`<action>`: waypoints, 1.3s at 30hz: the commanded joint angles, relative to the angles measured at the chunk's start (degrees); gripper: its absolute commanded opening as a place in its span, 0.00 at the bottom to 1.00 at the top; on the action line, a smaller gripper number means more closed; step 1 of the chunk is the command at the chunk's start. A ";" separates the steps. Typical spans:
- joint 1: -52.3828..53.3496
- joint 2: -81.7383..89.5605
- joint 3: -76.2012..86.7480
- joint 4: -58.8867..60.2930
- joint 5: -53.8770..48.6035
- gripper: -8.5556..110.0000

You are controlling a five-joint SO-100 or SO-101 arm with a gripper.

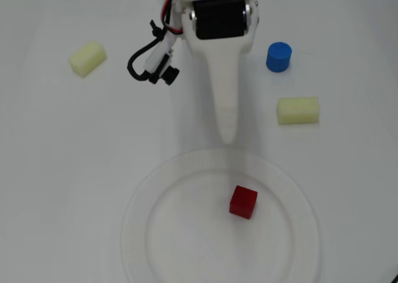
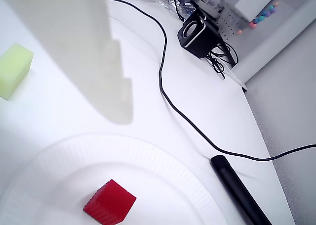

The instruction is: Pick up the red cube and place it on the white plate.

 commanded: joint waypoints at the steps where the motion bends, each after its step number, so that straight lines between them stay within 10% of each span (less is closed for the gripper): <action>1: -0.44 0.44 -4.83 4.83 0.97 0.37; 13: -1.76 13.54 1.32 18.63 -0.18 0.40; 31: 13.80 68.47 71.46 5.98 -6.24 0.37; 39: 3.87 76.55 81.74 7.82 -3.25 0.28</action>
